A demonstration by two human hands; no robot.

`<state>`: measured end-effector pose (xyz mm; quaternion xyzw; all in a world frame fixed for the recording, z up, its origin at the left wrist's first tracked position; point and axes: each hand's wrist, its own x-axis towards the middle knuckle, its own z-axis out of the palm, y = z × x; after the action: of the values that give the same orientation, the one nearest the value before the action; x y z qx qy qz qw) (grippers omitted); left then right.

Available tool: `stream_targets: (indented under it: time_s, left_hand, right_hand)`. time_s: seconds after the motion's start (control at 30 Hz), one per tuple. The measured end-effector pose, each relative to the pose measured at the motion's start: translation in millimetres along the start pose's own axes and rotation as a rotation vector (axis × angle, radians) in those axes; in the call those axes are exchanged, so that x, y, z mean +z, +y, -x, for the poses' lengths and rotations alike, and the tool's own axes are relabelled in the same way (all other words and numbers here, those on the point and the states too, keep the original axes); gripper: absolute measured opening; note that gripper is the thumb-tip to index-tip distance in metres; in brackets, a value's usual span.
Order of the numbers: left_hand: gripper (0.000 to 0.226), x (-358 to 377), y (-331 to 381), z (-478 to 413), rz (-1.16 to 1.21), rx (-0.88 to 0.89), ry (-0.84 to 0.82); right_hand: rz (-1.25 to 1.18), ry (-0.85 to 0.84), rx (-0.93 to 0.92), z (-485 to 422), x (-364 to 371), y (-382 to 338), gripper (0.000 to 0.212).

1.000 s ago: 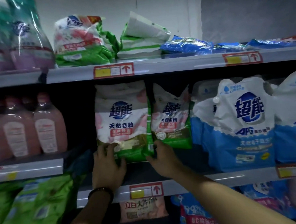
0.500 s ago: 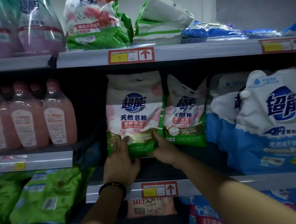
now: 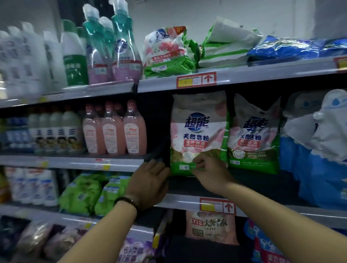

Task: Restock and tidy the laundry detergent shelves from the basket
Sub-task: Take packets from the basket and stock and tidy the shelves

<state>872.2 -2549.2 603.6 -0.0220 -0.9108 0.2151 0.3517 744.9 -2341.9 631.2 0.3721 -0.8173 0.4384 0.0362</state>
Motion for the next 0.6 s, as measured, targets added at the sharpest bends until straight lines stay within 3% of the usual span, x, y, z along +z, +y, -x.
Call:
stream_targets:
  time_s: [0.17, 0.27, 0.33, 0.43, 0.5, 0.6]
  left_hand:
    - [0.04, -25.7, -46.7, 39.9, -0.058, -0.24, 0.133]
    - [0.049, -30.1, -67.0, 40.9, -0.009, -0.381, 0.098]
    - [0.054, -32.8, -80.7, 35.0, 0.039, -0.485, -0.007]
    - [0.049, -41.1, -104.3, 16.3, 0.172, -0.594, -0.307]
    - [0.043, -45.3, -118.6, 0.4, 0.2, -0.555, -0.509]
    - [0.037, -37.9, -132.5, -14.7, 0.243, -0.51, -0.648]
  right_hand:
    - [-0.099, -0.044, 0.018, 9.2, 40.7, -26.4, 0.014]
    - [-0.127, -0.07, 0.007, 5.6, 58.4, -40.0, 0.016]
    - [-0.118, -0.085, -0.008, 2.0, 66.3, -51.2, 0.02]
    - [-0.109, -0.068, -0.032, -12.4, 74.9, -69.3, 0.024]
    - [-0.092, -0.046, -0.053, -28.9, 79.7, -83.2, 0.03]
    - [-0.096, 0.021, -0.082, -58.3, 90.2, -98.8, 0.047]
